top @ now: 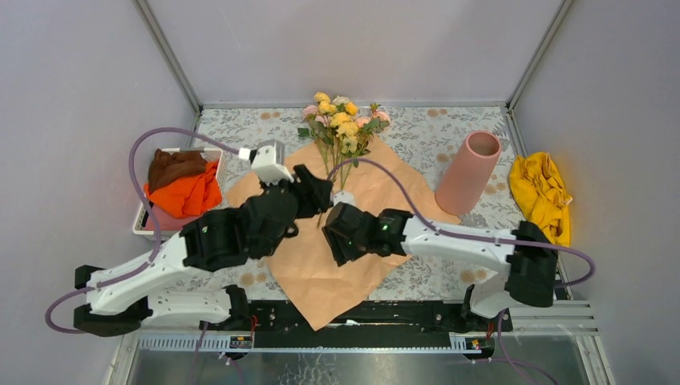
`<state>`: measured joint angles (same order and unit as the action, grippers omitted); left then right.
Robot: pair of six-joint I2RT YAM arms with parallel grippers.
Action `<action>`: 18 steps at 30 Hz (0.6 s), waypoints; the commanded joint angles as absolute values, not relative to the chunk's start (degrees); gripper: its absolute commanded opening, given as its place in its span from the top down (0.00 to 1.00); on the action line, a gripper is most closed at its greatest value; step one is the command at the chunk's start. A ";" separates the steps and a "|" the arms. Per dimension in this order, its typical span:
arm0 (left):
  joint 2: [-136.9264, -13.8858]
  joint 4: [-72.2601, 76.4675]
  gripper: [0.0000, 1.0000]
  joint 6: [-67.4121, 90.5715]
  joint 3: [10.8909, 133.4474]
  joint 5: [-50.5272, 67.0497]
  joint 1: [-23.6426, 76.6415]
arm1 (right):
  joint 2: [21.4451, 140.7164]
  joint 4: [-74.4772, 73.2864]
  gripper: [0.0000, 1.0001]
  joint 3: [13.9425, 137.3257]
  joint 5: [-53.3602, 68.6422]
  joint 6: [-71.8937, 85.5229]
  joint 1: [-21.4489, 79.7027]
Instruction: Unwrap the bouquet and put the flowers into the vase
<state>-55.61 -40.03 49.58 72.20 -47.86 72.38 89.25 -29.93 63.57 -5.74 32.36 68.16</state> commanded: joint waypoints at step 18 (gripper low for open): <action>-76.18 -19.94 0.50 46.20 68.34 6.87 18.39 | 100.25 -24.14 0.61 83.76 1.22 25.13 41.80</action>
<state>-75.18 -25.36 46.87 70.59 1.76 19.09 94.19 -27.57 78.15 -5.78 26.68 43.88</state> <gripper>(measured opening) 0.503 0.417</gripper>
